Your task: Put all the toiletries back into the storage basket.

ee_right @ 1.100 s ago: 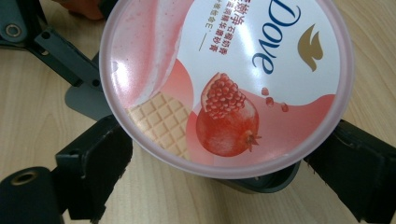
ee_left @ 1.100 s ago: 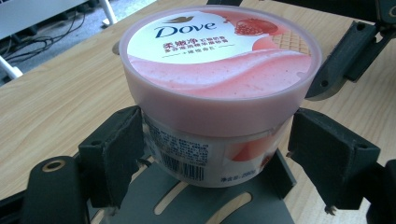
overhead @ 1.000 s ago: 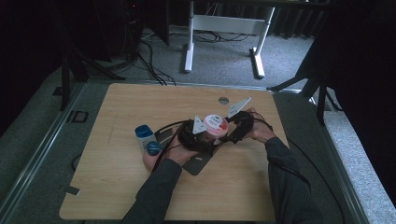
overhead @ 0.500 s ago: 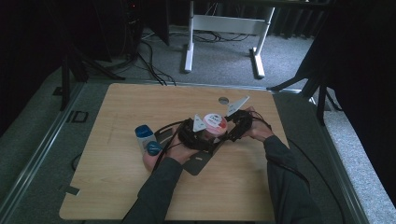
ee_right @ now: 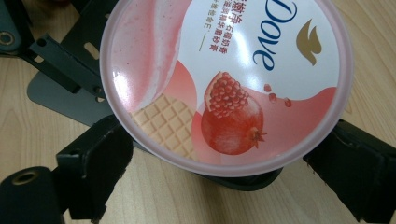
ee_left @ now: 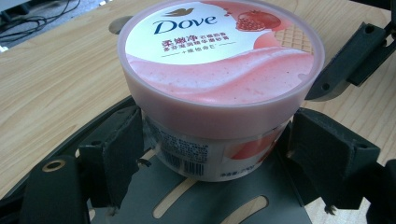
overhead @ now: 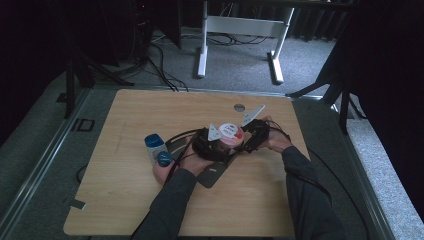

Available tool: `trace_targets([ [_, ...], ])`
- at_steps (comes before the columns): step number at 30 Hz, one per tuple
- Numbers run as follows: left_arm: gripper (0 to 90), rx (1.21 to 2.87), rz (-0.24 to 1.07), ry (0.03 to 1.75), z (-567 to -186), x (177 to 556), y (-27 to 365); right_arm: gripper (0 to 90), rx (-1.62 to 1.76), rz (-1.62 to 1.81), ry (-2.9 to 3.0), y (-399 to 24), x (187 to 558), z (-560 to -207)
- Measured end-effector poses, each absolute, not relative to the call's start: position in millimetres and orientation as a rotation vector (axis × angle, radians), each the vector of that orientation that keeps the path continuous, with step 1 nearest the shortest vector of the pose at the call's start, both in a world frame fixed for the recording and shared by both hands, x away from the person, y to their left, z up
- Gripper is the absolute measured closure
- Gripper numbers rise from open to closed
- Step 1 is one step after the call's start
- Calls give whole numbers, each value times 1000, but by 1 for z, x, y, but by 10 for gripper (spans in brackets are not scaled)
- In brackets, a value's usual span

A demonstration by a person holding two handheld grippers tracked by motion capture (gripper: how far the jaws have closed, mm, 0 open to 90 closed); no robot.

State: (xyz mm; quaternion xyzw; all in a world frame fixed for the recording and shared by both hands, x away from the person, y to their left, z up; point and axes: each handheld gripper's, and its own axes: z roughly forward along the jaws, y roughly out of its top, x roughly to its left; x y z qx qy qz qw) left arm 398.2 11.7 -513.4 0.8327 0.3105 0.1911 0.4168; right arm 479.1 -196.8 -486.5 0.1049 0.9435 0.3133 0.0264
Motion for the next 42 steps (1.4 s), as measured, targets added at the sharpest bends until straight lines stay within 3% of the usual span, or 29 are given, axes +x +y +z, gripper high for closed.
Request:
trace_targets([
  [13, 192, 2179, 452, 787, -525, 401, 8, 109, 314, 846, 2936, -192, 476, -499],
  [29, 195, 2224, 436, 805, -528, 404, 7, 224, 372, 870, 2863, -214, 468, -481],
  [42, 229, 2225, 443, 807, -528, 403, 7, 385, 527, 933, 2808, -245, 466, -495],
])
